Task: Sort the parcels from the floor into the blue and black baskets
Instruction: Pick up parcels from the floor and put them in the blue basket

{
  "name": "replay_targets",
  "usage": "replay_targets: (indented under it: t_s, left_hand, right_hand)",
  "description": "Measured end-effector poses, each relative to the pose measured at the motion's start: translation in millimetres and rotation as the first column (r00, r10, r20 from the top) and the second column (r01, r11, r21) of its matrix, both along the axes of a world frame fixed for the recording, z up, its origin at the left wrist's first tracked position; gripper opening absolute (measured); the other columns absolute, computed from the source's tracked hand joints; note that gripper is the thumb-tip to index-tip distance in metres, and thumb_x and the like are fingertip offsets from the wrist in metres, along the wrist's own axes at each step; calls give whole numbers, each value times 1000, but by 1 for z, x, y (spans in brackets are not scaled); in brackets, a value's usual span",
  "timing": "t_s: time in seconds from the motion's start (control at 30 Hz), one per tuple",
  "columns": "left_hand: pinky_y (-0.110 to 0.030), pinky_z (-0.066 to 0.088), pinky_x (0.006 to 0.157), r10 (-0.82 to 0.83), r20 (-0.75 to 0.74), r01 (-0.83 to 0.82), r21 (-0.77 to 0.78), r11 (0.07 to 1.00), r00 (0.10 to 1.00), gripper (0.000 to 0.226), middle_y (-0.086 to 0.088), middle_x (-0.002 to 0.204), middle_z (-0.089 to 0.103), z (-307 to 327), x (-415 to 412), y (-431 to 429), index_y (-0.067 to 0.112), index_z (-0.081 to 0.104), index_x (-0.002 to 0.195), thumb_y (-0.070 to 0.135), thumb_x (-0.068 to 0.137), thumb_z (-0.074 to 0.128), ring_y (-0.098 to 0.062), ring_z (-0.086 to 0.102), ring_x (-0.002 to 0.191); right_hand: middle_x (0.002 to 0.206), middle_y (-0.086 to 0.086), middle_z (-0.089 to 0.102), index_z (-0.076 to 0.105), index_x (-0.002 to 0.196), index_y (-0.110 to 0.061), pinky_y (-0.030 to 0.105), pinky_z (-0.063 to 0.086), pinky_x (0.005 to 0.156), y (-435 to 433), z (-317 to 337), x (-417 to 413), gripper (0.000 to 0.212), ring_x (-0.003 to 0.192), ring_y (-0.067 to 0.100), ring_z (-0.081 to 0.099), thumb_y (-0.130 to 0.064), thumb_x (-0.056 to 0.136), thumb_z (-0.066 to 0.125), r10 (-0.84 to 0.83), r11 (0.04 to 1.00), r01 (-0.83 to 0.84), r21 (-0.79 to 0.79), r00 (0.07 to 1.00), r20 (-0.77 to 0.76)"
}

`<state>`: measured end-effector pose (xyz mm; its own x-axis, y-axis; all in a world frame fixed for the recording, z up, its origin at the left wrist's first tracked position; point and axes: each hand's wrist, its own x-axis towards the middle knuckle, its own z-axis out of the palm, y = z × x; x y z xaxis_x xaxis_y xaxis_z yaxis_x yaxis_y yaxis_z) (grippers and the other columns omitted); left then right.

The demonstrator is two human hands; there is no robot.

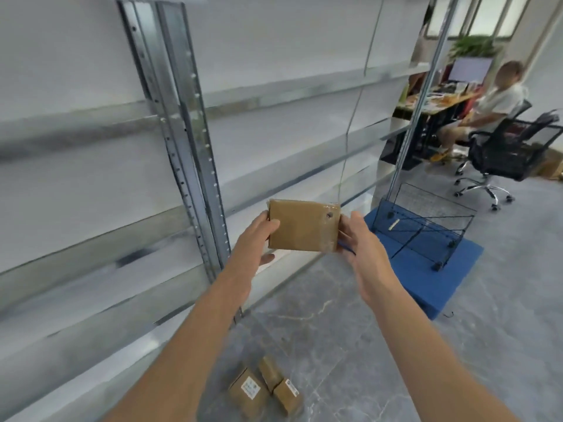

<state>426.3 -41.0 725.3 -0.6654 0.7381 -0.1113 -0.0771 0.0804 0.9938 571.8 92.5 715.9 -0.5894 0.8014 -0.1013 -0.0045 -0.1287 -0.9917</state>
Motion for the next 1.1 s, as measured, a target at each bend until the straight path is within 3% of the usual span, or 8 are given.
replay_targets:
  t_s: [0.13, 0.2, 0.37, 0.5, 0.63, 0.73, 0.93, 1.1]
  left_hand:
    - [-45, 46, 113, 114, -34, -113, 29, 993, 993, 48, 8, 148, 51, 15, -2, -53, 37, 45, 153, 44, 106, 52, -12, 49, 136]
    - [-47, 46, 113, 171, -52, -169, 38, 985, 984, 56, 6, 151, 51, 20, -5, -83, 35, 43, 156, 49, 103, 54, -14, 49, 137]
    - [-47, 44, 114, 295, -66, -291, 59, 955, 953, 39, 10, 144, 53, 29, -15, -165, 42, 47, 146, 45, 107, 48, -12, 49, 134]
    - [-45, 46, 113, 396, -89, -393, 52, 918, 914, 63, 13, 148, 52, 36, -23, -241, 42, 48, 150, 57, 89, 53, -9, 48, 135]
    - [-41, 46, 111, 473, -89, -470, 61, 881, 876, 64, 21, 143, 57, 37, -25, -324, 47, 51, 148, 59, 86, 52, -3, 50, 135]
    - [-44, 46, 113, 543, -73, -541, 53, 840, 836, 68, 17, 147, 54, 37, -28, -384, 45, 50, 151, 60, 84, 54, -5, 48, 137]
    - [-42, 49, 110, 668, -76, -666, 60, 744, 740, 59, 12, 144, 57, 37, -19, -488, 46, 57, 142, 57, 85, 53, -3, 53, 130]
    - [-44, 49, 110, 774, -66, -771, 68, 633, 629, 44, 10, 144, 54, 29, -8, -555, 46, 57, 140, 49, 97, 54, -1, 54, 126]
  right_hand:
    - [116, -15, 70, 67, 106, -37, 43, 42, 120, -34, 17, -22, 37, 121, 9, 64, -52, 112, 34, 88, 995, -88, 36, 996, -18]
    - [117, -12, 70, 66, 114, -33, 44, 41, 120, -54, 23, -37, 37, 124, 14, 63, -51, 112, 33, 142, 989, -142, 42, 990, -13]
    - [109, -14, 76, 71, 105, -33, 39, 45, 115, -121, 34, -75, 42, 117, 10, 66, -52, 111, 33, 312, 949, -309, 56, 950, -34]
    - [114, -9, 78, 75, 113, -29, 43, 46, 114, -185, 37, -107, 47, 119, 14, 67, -55, 110, 37, 436, 898, -432, 79, 899, -40]
    - [112, -11, 77, 72, 118, -30, 29, 50, 98, -261, 41, -131, 43, 112, 8, 68, -53, 109, 37, 539, 841, -534, 88, 840, -57]
    - [116, -10, 78, 73, 119, -28, 32, 49, 105, -318, 41, -145, 46, 116, 10, 67, -52, 110, 35, 606, 794, -601, 95, 794, -49]
    - [95, -20, 79, 77, 90, -32, 31, 49, 100, -422, 44, -164, 47, 96, -1, 71, -46, 111, 37, 699, 714, -693, 104, 713, -49]
    - [97, -12, 81, 78, 92, -25, 37, 52, 105, -492, 42, -175, 46, 101, 9, 73, -40, 112, 40, 784, 621, -779, 88, 619, -44]
